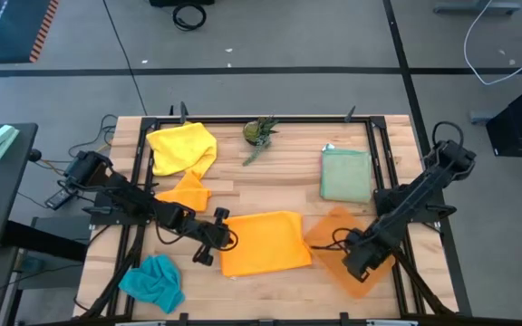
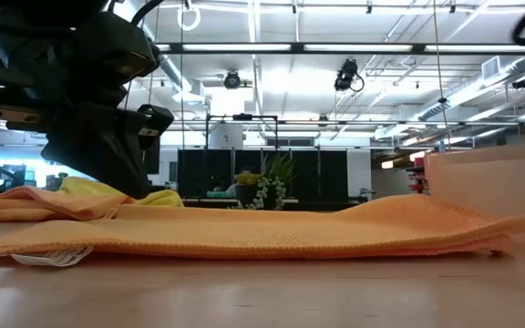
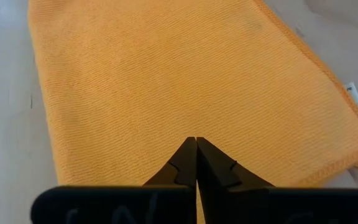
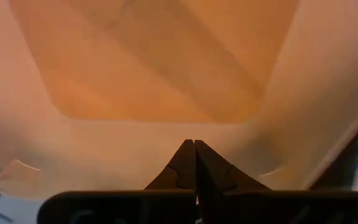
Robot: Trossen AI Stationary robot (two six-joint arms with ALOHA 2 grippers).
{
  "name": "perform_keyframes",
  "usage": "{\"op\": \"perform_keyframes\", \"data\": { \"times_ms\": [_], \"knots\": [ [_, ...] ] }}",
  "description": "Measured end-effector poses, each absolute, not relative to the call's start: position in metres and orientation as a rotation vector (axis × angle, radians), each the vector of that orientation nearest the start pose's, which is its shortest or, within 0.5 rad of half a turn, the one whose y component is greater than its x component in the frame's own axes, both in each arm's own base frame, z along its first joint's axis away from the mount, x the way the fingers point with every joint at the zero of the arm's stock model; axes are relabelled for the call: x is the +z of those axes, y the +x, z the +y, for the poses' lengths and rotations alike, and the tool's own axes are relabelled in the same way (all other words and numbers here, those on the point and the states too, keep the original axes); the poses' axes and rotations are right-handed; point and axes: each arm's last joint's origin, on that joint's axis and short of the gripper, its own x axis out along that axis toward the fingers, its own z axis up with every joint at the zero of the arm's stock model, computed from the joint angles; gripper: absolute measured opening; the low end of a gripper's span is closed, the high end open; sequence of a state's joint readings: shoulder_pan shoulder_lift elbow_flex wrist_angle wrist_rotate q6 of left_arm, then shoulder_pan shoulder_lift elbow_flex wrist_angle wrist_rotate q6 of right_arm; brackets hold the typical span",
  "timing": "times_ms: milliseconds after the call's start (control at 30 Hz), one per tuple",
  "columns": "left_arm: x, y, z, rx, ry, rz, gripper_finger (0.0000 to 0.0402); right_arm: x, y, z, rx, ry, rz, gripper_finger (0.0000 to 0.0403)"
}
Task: Fold microfiber towels
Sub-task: Adjust the bin, then fold the right orange microfiber towel
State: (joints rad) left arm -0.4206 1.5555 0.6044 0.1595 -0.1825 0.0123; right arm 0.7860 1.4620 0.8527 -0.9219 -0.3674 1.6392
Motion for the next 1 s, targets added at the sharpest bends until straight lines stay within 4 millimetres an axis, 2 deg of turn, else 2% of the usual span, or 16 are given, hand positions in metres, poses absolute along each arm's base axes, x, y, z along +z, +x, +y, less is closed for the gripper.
{"op": "perform_keyframes", "data": {
  "times_ms": [133,300,467,567,800,867,1000],
  "knots": [
    [0.135,0.253,-0.107,-0.228,0.241,0.753,0.0005,0.173,0.141,0.189,-0.580,0.923,1.793,0.0002],
    [0.135,0.253,-0.108,-0.227,0.238,0.753,0.0011,0.177,0.134,0.215,-0.569,1.133,1.767,0.0002],
    [0.135,0.253,-0.107,-0.222,0.224,0.754,0.0006,0.185,0.146,0.230,-0.388,1.271,1.523,0.0002],
    [0.135,0.253,-0.107,-0.222,0.224,0.754,0.0011,0.190,0.163,0.225,-0.254,1.185,1.359,0.0002],
    [0.135,0.253,-0.107,-0.216,0.210,0.754,0.0009,0.215,0.216,0.189,-0.222,0.875,1.012,0.0002],
    [0.135,0.253,-0.107,-0.210,0.194,0.756,0.0012,0.216,0.232,0.180,-0.217,0.814,1.003,0.0002],
    [0.135,0.253,-0.107,-0.195,0.157,0.758,0.0005,0.192,0.256,0.166,-0.252,0.710,1.139,0.0002]
  ]
}}
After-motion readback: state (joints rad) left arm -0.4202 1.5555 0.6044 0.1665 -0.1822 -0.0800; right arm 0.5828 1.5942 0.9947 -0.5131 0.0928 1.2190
